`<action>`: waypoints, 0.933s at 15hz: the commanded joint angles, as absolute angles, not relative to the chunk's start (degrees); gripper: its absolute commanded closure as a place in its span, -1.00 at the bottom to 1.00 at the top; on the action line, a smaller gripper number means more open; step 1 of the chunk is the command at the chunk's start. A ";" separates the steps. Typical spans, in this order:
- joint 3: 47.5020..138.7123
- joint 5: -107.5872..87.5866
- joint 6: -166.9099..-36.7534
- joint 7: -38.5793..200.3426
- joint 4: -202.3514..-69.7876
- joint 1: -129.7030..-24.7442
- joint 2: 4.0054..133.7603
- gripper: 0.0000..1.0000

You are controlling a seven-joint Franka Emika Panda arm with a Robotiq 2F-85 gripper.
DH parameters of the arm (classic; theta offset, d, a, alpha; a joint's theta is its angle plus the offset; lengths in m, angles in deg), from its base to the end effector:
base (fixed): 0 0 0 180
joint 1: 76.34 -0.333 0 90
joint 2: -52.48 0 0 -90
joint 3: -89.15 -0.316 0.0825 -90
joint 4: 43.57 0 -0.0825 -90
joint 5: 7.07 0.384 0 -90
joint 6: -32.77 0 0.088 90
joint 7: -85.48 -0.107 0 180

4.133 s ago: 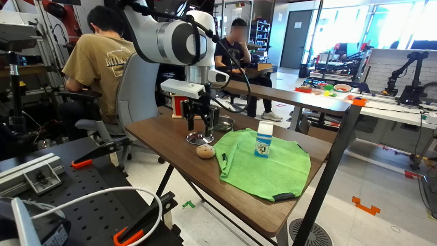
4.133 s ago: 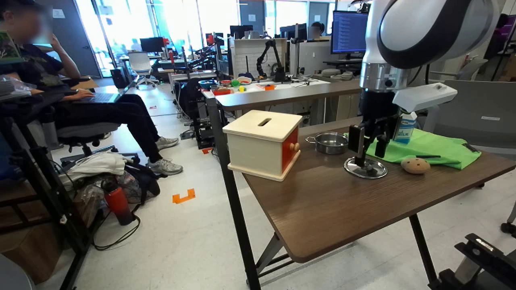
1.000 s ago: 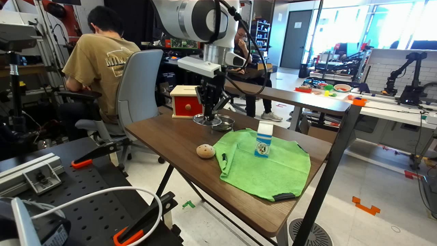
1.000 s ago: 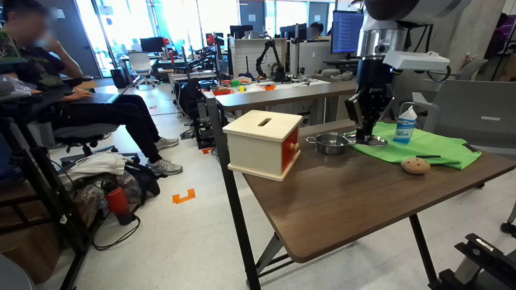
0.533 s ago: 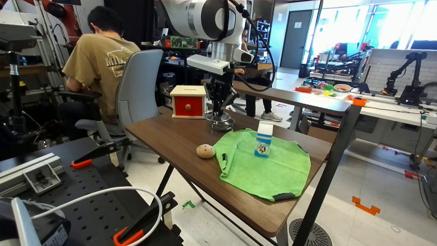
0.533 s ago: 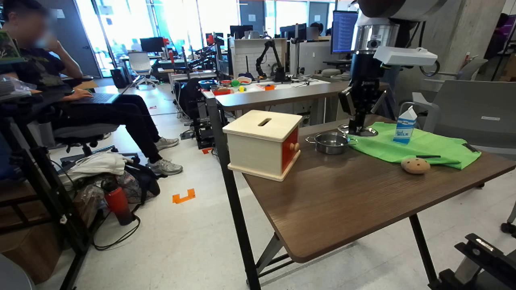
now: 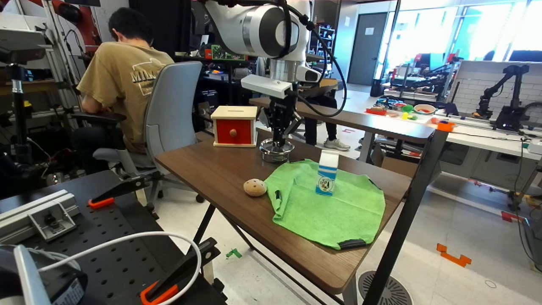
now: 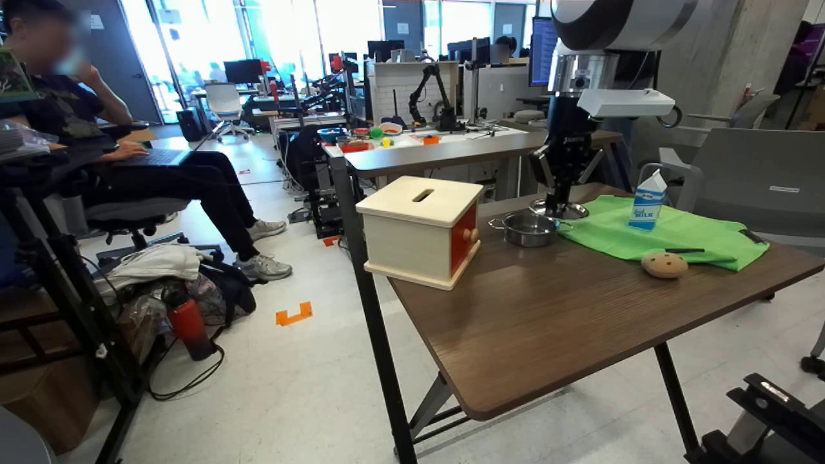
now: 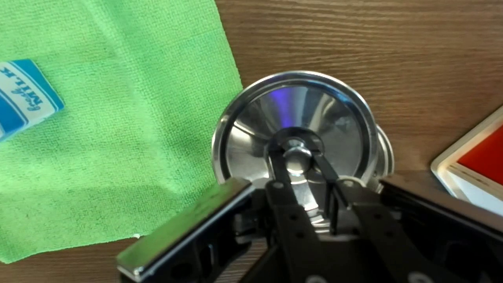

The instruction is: Put the lid on the pot

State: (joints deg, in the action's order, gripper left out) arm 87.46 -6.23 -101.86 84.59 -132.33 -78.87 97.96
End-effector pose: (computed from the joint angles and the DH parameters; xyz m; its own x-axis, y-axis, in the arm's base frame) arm 0.7029 0.0491 0.1807 0.9992 0.0389 0.0063 0.0390 -0.9987 -0.0316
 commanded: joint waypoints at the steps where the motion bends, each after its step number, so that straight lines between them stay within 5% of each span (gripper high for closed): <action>1: 88.80 -7.92 -100.31 82.49 -127.22 -80.63 101.19 0.90; 14: 89.89 -9.99 -99.37 79.36 -119.51 -83.58 106.99 0.90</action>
State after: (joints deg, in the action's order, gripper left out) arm 89.06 -9.16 -101.70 80.68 -123.21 -82.60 105.00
